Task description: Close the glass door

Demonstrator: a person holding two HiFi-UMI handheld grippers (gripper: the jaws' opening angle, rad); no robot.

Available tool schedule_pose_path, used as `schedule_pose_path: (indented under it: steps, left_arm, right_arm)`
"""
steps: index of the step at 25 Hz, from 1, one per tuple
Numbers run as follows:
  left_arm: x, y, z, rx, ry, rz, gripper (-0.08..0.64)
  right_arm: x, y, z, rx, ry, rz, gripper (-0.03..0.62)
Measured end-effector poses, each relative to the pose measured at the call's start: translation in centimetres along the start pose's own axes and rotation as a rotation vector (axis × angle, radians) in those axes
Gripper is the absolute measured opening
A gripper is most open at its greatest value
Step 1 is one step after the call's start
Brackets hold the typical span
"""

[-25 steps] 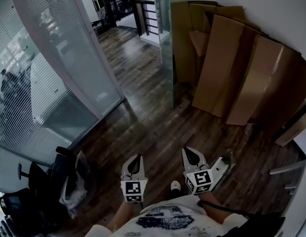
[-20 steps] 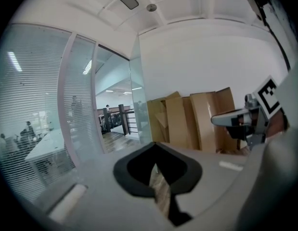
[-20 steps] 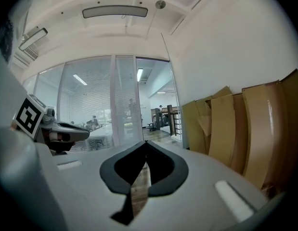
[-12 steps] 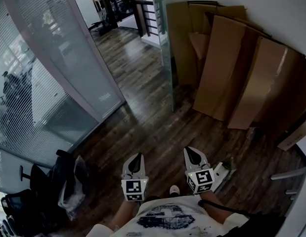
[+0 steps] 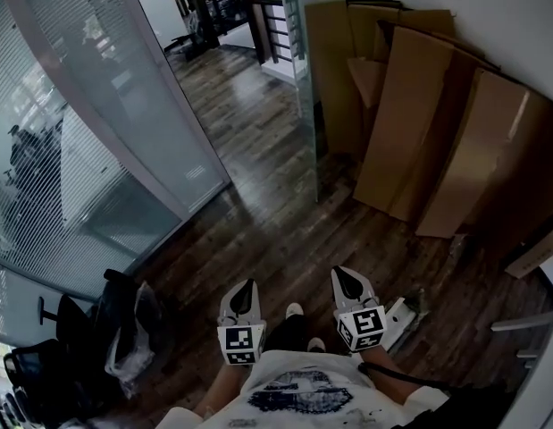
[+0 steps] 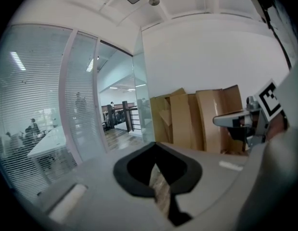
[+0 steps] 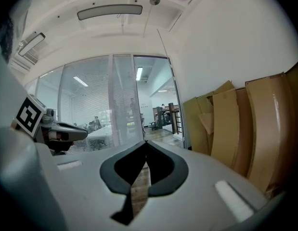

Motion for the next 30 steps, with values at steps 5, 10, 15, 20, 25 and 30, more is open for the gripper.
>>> schedule_pose_path:
  steps: [5, 10, 15, 20, 25, 30]
  left_arm:
    - [-3.2, 0.0, -0.5, 0.002, -0.003, 0.026, 0.003]
    - [-7.4, 0.4, -2.1, -0.001, 0.001, 0.062, 0.003]
    - [-11.1, 1.7, -3.3, -0.01, 0.007, 0.072, 0.003]
    - [-14.4, 3.8, -4.2, 0.002, 0.014, 0.076, 0.003]
    - [-17.5, 5.9, -5.6, 0.004, 0.008, 0.086, 0.002]
    - [-20.6, 8.2, -6.8, 0.014, 0.002, 0.084, 0.002]
  right_arm:
    - [-1.6, -2.0, 0.2, -0.003, 0.017, 0.03, 0.008]
    - [-4.1, -3.9, -0.3, -0.006, 0.035, 0.054, 0.008]
    - [-8.1, -5.4, -1.4, 0.001, 0.032, 0.056, 0.008]
    - [-11.8, -5.9, -2.5, 0.005, 0.029, 0.054, 0.008]
    - [-15.4, -6.4, -3.8, 0.012, 0.029, 0.062, 0.008]
    - [-19.3, -6.9, -4.5, 0.027, 0.036, 0.056, 0.008]
Point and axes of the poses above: the fingertips, and each gripper's own axes: x backward along the fingers, y to its left, z out of its underside, the point moved 3 cm from there along x, backward along the fingers, and after that the axes turned 8 degrees about x, right-handed, at the moved point
